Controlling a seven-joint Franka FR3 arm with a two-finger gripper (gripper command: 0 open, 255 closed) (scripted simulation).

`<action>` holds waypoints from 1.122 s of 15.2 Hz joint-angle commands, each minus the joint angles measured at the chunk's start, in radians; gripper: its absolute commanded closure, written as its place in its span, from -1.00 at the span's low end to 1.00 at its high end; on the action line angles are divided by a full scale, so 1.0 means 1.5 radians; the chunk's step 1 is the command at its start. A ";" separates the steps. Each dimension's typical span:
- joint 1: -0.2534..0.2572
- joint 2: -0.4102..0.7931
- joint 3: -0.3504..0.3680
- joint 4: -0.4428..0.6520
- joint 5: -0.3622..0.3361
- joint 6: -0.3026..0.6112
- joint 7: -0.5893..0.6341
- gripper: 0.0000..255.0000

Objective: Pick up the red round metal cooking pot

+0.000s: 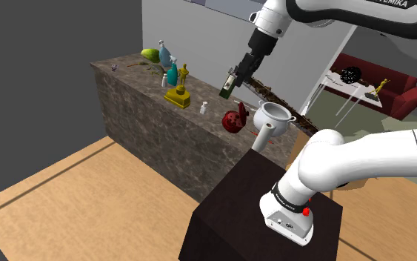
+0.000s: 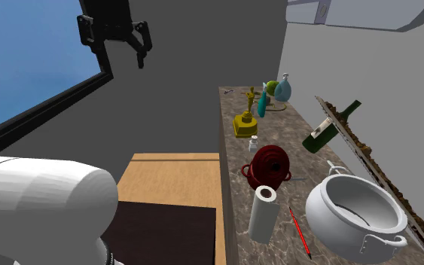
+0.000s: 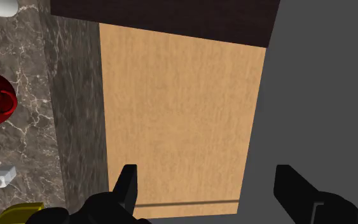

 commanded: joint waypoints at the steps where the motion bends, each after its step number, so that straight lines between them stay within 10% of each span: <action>1: 0.000 0.000 0.000 0.000 0.000 0.000 0.000 -1.00; 17: -0.104 0.380 -0.006 0.122 -0.118 0.154 0.147 -1.00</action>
